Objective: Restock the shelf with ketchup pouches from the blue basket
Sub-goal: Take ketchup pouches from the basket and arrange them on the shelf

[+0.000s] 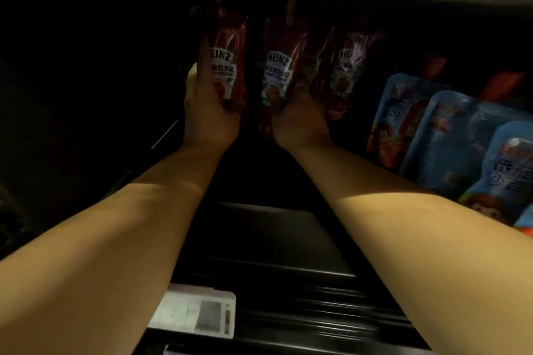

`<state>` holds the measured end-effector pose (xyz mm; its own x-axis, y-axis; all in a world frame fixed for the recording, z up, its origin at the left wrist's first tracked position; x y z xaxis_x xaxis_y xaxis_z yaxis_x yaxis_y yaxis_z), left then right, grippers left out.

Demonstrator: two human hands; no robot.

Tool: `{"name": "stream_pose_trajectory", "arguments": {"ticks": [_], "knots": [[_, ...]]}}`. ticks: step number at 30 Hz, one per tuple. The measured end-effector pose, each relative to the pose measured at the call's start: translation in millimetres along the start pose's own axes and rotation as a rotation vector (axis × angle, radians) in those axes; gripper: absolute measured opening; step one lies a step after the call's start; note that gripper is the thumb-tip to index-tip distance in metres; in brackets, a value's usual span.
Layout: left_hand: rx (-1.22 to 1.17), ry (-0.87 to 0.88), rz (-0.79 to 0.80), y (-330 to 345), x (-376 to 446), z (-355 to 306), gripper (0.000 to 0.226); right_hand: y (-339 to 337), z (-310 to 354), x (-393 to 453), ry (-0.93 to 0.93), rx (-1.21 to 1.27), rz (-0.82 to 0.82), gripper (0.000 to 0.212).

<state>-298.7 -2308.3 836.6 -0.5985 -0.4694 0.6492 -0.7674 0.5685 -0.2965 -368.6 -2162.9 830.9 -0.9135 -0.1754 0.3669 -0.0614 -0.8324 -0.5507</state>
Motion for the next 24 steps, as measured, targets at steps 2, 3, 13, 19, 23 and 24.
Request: {"name": "stream_pose_trajectory", "arguments": {"ticks": [2,3,13,19,23,24], "knots": [[-0.009,0.036,0.014,1.3,-0.6,-0.9,0.097,3.9,1.9,6.2,0.010,0.006,0.016,0.051],[-0.009,0.039,0.019,1.4,-0.3,-0.3,0.096,6.1,2.1,6.3,0.000,0.008,0.020,0.051],[0.123,-0.165,0.119,11.4,-0.2,19.9,0.091,10.7,-14.4,4.0,-0.029,0.030,0.194,0.060],[0.221,-0.182,0.085,11.1,3.8,21.4,0.076,10.5,-13.7,7.7,-0.016,0.019,0.133,0.054],[0.260,-0.207,0.080,16.1,8.3,23.5,0.067,10.4,-15.8,8.7,0.016,0.045,0.086,0.051],[0.266,-0.213,0.074,17.2,9.2,23.8,0.066,10.3,-16.7,8.6,0.022,0.048,0.079,0.050]]}}
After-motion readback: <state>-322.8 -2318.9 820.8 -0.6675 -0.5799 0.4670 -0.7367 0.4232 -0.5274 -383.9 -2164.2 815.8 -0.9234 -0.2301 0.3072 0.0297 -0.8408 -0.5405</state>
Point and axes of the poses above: each hand's wrist, its own x-axis towards the middle knuckle, its own y-axis out of the palm, z = x × y, the point moved 5 cm from there along x, towards the middle knuckle, and after that the axes turned 1 degree about y, right-handed, at the moved point
